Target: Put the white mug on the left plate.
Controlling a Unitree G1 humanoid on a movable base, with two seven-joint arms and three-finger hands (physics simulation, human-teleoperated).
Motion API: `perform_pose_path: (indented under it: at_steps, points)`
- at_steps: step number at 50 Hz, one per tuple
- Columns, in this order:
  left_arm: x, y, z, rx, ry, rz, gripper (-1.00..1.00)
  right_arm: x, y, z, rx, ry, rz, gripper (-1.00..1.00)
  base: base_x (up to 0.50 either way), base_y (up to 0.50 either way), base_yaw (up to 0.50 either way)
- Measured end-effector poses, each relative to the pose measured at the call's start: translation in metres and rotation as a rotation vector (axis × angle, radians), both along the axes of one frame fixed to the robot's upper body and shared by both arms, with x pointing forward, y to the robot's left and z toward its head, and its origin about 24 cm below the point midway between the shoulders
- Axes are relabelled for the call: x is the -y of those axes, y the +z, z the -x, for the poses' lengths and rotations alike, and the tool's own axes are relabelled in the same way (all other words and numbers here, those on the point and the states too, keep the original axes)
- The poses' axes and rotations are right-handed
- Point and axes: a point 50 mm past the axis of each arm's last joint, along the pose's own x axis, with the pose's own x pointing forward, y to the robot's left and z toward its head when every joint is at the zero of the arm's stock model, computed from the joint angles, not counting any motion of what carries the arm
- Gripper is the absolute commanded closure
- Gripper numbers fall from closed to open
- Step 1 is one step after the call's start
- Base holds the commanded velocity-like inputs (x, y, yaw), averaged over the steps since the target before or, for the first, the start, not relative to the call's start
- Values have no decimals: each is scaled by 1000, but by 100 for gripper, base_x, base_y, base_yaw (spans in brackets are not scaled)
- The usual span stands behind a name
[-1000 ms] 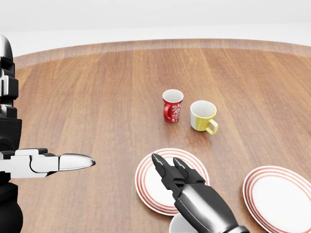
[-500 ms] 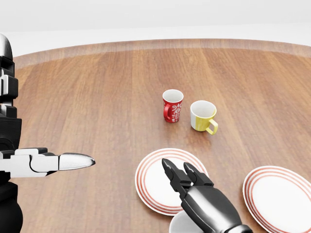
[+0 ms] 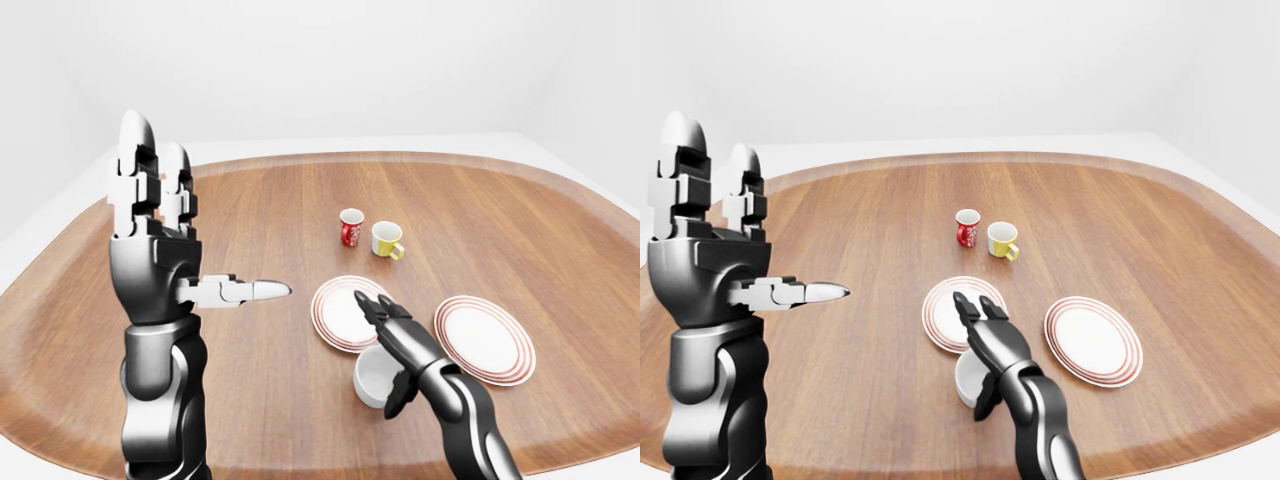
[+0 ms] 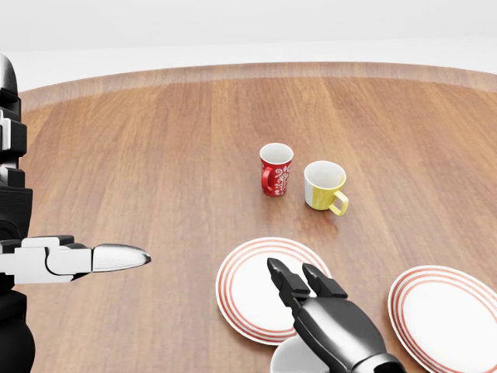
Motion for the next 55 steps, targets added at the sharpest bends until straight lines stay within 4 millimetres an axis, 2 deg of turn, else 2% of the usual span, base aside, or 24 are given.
perform_pose_path:
  at_steps: [21,55]
  points:
    - [0,-1,0,-3,0,0,-100,-1,-6,-8,1,-14,36,-100,0,0,0]
    - [0,-1,0,-4,-1,1,-100,-11,-6,-9,20,15,97,-100,0,0,0]
